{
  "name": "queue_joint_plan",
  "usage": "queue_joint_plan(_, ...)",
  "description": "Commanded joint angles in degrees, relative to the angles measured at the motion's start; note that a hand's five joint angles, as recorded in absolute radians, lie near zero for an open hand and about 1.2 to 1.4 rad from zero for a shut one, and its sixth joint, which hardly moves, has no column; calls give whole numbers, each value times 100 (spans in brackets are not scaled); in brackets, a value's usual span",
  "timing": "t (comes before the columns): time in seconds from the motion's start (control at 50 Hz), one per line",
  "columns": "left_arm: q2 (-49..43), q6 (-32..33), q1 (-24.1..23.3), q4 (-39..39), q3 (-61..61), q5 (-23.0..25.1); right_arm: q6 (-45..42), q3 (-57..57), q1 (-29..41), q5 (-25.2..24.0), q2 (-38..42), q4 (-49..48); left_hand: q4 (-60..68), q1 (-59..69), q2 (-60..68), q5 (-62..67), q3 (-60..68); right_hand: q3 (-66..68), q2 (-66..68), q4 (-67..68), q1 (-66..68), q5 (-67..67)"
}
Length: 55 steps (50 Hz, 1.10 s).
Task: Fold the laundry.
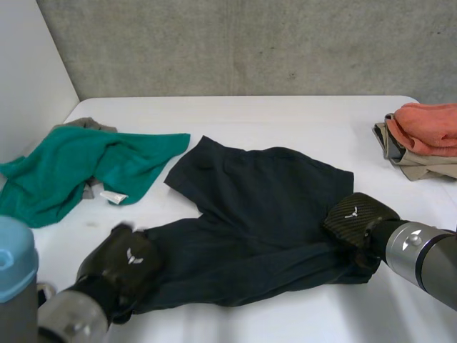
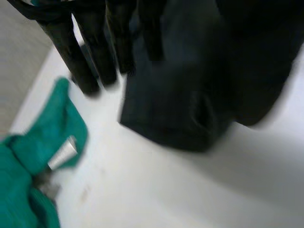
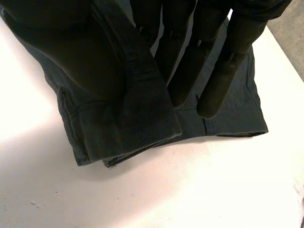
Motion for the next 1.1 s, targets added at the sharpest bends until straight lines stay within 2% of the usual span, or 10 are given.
queue_joint_plan(0.02, -885, 148, -20, 1548, 1041, 112, 20, 38, -2, -48, 13, -76, -1669, -1121, -1712, -1659, -1734, 1181, 1297, 1142, 1628, 1238)
queue_joint_plan(0.12, -1737, 253, 392, 1971, 1682, 673, 20, 64, 16, -56, 22, -120, -1367, -819, -1411, -1357, -1432, 1181, 1297, 1142, 1628, 1238)
queue_joint_plan(0.22, -3106, 323, 990, 2033, 2612, 1578, 29, 99, 16, -48, 48, -286, -477, 71, -520, -467, -542, 1181, 1297, 1142, 1628, 1238)
queue_joint_plan(0.46, -4937, 315, 1474, 2051, 4381, 2124, 38, 187, 60, -21, 294, -497, 987, 1535, 944, 997, 922, 1181, 1297, 1142, 1628, 1238)
queue_joint_plan(0.5, -5052, 288, 1509, 2086, 4487, 2221, 38, 187, 60, -12, 338, -541, 1959, 2507, 1915, 1968, 1894, 1181, 1297, 1142, 1628, 1238)
queue_joint_plan(0.56, -5158, 262, 1518, 2305, 4566, 2397, 38, 187, 60, -12, 338, -568, 5067, 5615, 5023, 5077, 5002, 1181, 1297, 1142, 1628, 1238)
queue_joint_plan(0.58, -5158, 253, 1518, 2384, 4566, 2397, 38, 187, 51, -12, 338, -577, 5074, 5622, 5031, 5084, 5009, 1181, 1297, 1142, 1628, 1238)
queue_joint_plan(0.88, -4745, 332, 1395, 2780, 3943, 825, 108, 187, 77, -12, 330, -726, 5074, 5622, 5031, 5084, 5009, 1181, 1297, 1142, 1628, 1238)
queue_joint_plan(0.98, -4718, 350, 1316, 2763, 3907, 43, 126, 196, 77, -12, 330, -726, 5074, 5622, 5031, 5084, 5009, 1181, 1297, 1142, 1628, 1238)
queue_joint_plan(1.1, -4692, 332, 1290, 2763, 3846, -20, 143, 248, 95, -4, 330, -796, 5074, 5622, 5031, 5084, 5009, 1181, 1297, 1142, 1628, 1238)
